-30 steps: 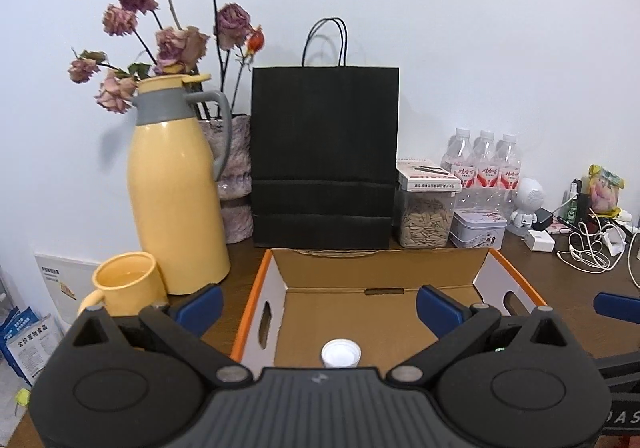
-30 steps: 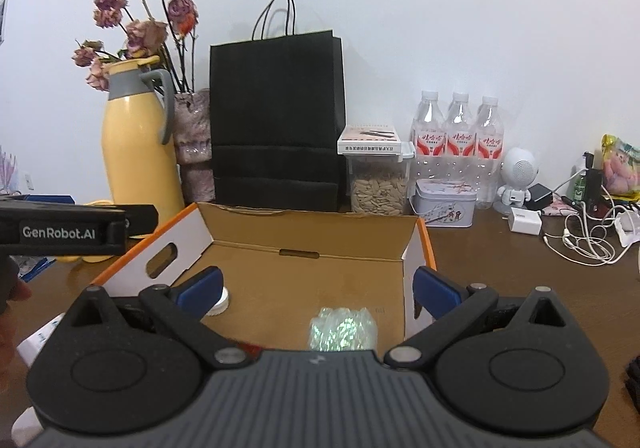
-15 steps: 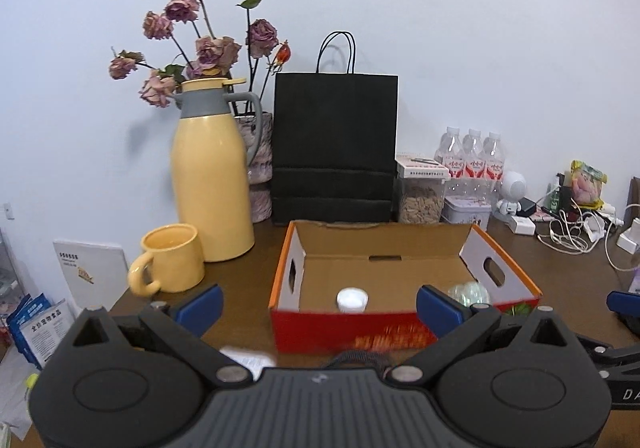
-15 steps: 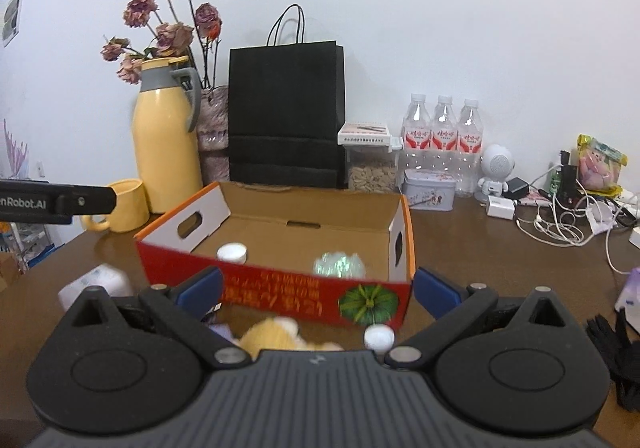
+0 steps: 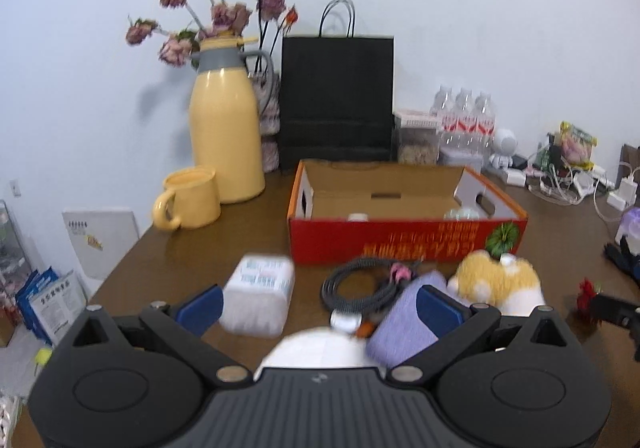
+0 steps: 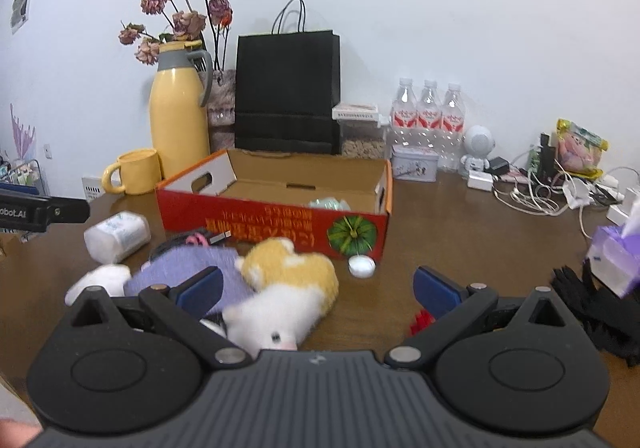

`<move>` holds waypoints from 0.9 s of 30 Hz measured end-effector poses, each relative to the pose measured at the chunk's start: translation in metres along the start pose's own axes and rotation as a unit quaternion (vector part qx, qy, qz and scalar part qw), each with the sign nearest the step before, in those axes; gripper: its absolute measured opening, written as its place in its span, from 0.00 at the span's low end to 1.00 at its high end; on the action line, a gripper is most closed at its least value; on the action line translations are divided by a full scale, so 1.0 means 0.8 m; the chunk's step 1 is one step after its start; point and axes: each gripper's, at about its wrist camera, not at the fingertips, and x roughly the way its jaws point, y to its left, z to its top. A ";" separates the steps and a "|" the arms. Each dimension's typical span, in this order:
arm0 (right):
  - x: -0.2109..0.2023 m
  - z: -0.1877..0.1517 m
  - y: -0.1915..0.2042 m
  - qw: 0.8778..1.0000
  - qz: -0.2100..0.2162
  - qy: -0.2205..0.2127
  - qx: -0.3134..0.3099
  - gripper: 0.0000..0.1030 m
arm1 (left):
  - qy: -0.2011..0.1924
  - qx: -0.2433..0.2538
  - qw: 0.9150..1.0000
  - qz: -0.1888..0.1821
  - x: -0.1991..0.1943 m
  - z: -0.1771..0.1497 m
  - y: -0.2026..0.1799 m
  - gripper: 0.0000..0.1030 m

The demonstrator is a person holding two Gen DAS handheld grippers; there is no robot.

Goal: Organize objects
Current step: 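Move both tools back over the table toward the next items, then grasp the small white cap with the left tool while the right tool grasps the red flower ornament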

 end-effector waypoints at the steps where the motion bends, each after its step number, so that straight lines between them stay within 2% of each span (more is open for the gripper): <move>1: -0.003 -0.006 -0.001 1.000 -0.003 0.003 -0.001 1.00 | 0.005 -0.002 1.000 0.000 -0.001 -0.005 0.002 1.00; 11: -0.039 -0.062 -0.022 0.999 -0.023 0.034 -0.003 1.00 | 0.037 -0.006 0.999 0.004 -0.026 -0.063 0.003 1.00; 18: -0.038 -0.096 -0.043 0.997 -0.030 0.069 -0.006 1.00 | 0.081 -0.005 0.997 0.002 -0.031 -0.095 -0.008 0.97; 27: -0.028 -0.095 -0.073 0.997 -0.009 0.077 -0.019 1.00 | 0.123 0.016 0.992 -0.005 -0.041 -0.122 -0.044 0.91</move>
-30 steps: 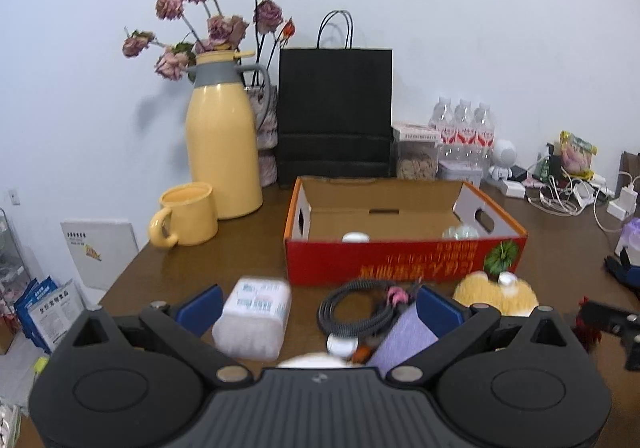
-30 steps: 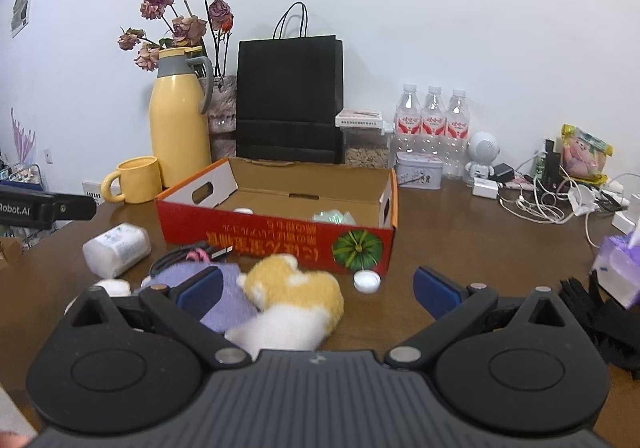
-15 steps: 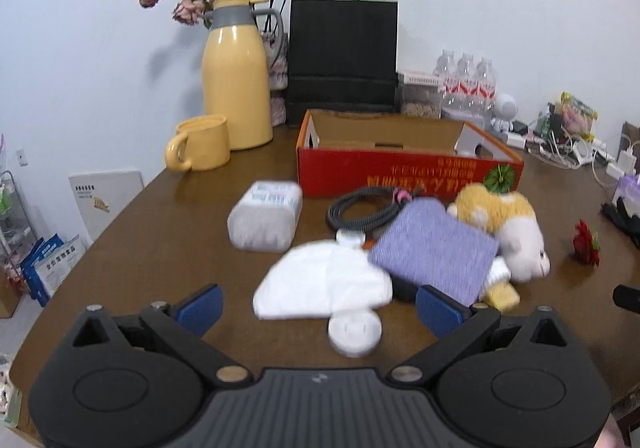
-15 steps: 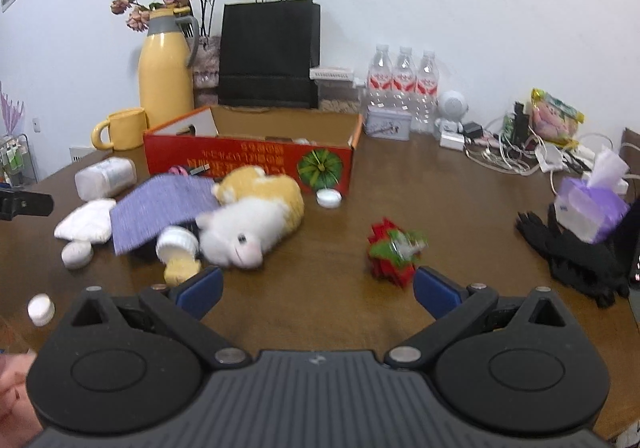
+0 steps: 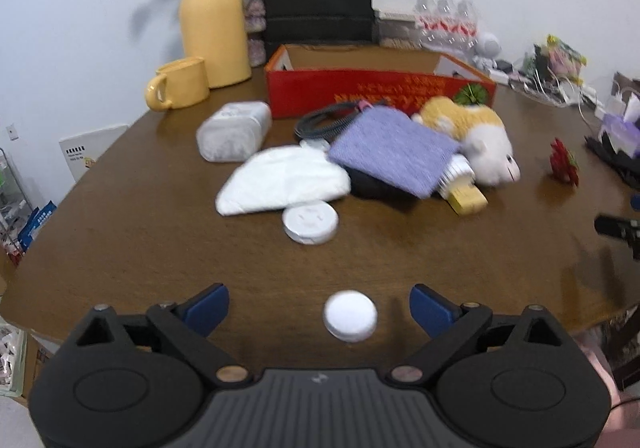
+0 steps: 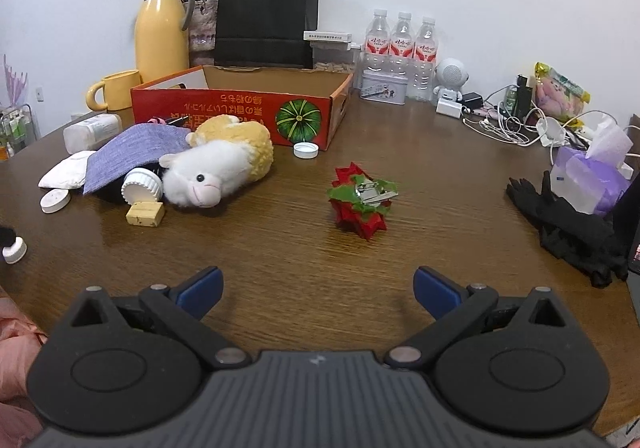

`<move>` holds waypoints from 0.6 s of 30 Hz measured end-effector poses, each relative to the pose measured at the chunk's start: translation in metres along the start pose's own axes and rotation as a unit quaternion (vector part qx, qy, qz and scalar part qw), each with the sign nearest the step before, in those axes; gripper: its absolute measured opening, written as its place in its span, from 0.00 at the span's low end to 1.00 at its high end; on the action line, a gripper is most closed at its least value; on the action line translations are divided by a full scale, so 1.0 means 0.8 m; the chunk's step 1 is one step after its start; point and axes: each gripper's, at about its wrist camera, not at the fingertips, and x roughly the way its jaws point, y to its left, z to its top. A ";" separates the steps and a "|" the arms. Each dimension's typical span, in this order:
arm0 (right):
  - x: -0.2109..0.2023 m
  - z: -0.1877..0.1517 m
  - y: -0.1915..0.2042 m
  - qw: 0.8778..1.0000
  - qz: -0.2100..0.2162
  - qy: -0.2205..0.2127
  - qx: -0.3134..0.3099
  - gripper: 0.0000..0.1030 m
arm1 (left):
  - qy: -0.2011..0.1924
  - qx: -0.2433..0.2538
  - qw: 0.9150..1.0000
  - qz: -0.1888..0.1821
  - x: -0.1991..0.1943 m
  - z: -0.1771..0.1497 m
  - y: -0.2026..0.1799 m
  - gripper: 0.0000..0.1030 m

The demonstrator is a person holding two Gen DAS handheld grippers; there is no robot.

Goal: Organize objects
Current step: 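Grasp the small white cap with the left tool while the right tool grasps the red flower ornament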

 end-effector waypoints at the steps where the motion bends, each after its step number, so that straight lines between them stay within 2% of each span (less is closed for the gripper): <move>1: 0.001 0.000 -0.003 1.000 0.003 0.001 -0.001 1.00 | 0.005 0.003 1.000 -0.001 0.002 -0.001 -0.004 0.89; 5: 0.009 0.001 -0.019 1.000 0.006 0.007 -0.002 1.00 | 0.021 0.005 1.000 -0.003 0.009 -0.005 -0.015 0.66; 7: 0.013 0.001 -0.029 1.000 0.009 0.010 0.002 1.00 | 0.013 -0.005 1.000 -0.014 0.007 -0.006 -0.015 0.44; 8: 0.015 0.002 -0.034 1.000 0.009 0.011 0.006 1.00 | 0.008 -0.008 1.000 -0.014 0.006 -0.006 -0.016 0.25; 11: 0.025 0.004 -0.045 1.000 0.014 0.014 0.014 1.00 | 0.008 -0.016 1.000 -0.015 0.007 -0.004 -0.016 0.26; 18: 0.050 0.022 -0.062 1.000 0.019 0.014 0.008 1.00 | -0.005 -0.027 1.000 0.010 0.010 0.014 -0.013 0.26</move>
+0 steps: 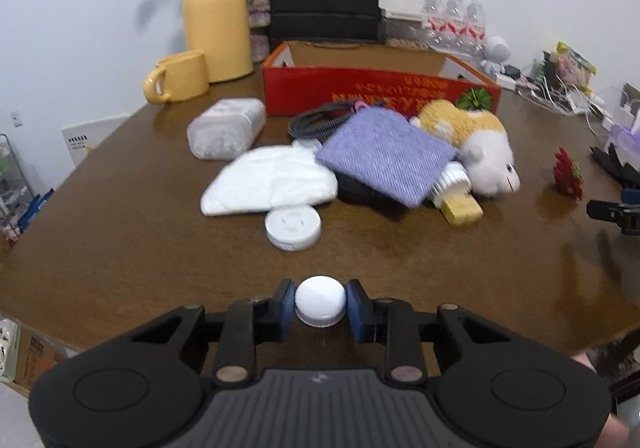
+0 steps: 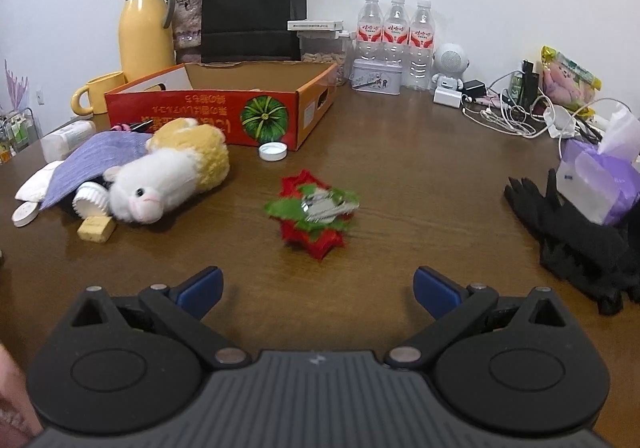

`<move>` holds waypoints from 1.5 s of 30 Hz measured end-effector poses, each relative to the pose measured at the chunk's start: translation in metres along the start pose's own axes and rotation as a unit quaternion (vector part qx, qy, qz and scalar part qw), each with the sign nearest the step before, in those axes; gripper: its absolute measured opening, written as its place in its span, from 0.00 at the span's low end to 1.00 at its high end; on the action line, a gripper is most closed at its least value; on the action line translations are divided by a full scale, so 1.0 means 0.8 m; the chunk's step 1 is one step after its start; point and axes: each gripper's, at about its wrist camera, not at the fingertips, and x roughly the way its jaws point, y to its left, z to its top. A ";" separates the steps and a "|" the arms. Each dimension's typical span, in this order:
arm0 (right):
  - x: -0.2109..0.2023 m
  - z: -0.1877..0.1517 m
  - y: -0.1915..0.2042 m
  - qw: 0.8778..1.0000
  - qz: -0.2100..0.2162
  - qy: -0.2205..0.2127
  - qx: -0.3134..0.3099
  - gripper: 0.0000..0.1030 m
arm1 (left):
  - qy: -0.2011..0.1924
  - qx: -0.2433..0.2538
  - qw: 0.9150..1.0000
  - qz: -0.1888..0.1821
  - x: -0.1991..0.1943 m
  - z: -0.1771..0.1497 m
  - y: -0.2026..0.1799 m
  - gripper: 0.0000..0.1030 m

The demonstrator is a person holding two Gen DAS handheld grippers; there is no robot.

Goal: Organize objects
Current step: 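Grasp the small white cap with the left tool while the right tool grasps the red flower ornament, then carry the cap and flower into the cardboard box and open both tools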

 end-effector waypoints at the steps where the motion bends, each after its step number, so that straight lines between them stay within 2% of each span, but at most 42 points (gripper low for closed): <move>1: 0.005 0.004 -0.003 1.000 -0.001 0.001 -0.001 1.00 | -0.003 -0.002 1.000 0.003 0.000 0.004 0.001 0.26; 7: 0.034 0.024 -0.014 1.000 0.004 0.007 -0.003 1.00 | -0.021 -0.007 0.999 0.023 0.005 0.024 0.003 0.26; 15: 0.073 0.041 -0.021 0.999 0.030 0.027 0.008 1.00 | -0.025 -0.027 0.999 0.037 0.014 0.040 0.010 0.26; 16: 0.076 0.042 -0.020 0.999 0.033 0.028 0.007 0.96 | -0.025 -0.028 0.999 0.038 0.016 0.041 0.011 0.26; 17: 0.078 0.043 -0.020 0.999 0.038 0.028 0.007 0.77 | -0.025 -0.029 0.999 0.038 0.017 0.042 0.011 0.26; 19: 0.078 0.045 -0.022 0.998 0.059 0.029 0.011 0.51 | -0.027 -0.030 0.999 0.036 0.018 0.044 0.012 0.26; 20: 0.078 0.045 -0.023 0.997 0.065 0.032 0.016 0.50 | -0.028 -0.031 0.998 0.036 0.019 0.045 0.012 0.26; 34: 0.050 0.069 -0.008 0.999 0.044 -0.004 -0.004 0.44 | -0.054 -0.038 0.998 0.011 0.035 0.070 0.027 0.26; 45: 0.043 0.110 0.026 0.999 0.035 -0.029 -0.019 0.44 | -0.091 -0.005 0.996 -0.003 0.051 0.128 0.031 0.26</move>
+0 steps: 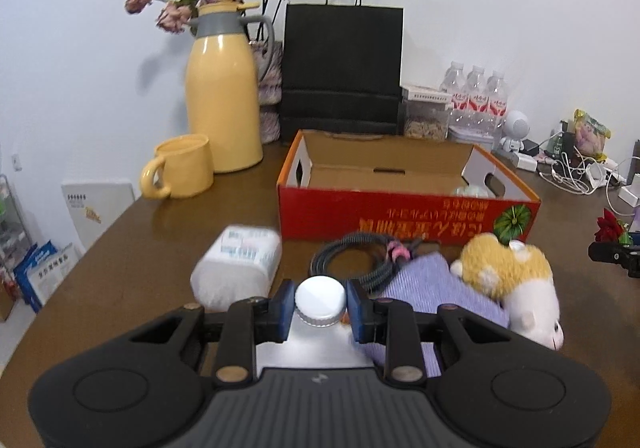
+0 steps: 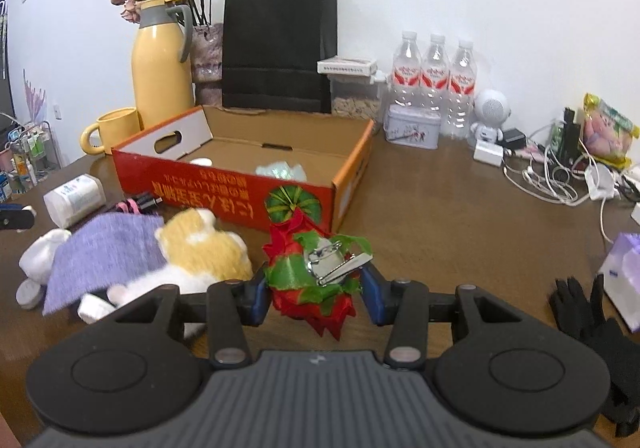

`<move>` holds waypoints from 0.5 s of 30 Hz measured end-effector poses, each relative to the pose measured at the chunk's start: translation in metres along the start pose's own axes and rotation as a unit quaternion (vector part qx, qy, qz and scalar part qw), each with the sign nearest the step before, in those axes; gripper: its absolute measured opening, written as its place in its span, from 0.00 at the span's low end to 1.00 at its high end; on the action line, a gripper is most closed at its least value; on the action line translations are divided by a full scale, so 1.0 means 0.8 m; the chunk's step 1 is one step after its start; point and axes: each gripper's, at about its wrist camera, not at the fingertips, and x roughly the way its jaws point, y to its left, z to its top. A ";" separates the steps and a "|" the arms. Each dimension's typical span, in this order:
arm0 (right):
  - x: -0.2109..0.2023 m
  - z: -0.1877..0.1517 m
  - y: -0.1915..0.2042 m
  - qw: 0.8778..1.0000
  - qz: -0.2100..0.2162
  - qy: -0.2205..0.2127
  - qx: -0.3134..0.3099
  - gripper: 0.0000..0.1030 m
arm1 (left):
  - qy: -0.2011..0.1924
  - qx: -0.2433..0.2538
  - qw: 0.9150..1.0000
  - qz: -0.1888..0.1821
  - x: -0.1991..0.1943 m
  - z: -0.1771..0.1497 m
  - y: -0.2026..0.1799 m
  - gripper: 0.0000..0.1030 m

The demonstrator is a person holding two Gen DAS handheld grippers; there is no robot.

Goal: Organize objects
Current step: 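Carry the cap and flower into the cardboard box and open both tools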

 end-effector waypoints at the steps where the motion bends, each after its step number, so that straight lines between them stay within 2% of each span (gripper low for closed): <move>1: 0.001 0.004 0.003 1.000 0.000 -0.002 -0.001 0.44 | -0.001 0.000 1.000 -0.001 0.003 0.005 0.001 0.26; 15: 0.047 0.069 0.051 1.000 -0.009 -0.021 0.007 0.43 | -0.026 0.002 0.999 -0.042 0.072 0.091 -0.007 0.26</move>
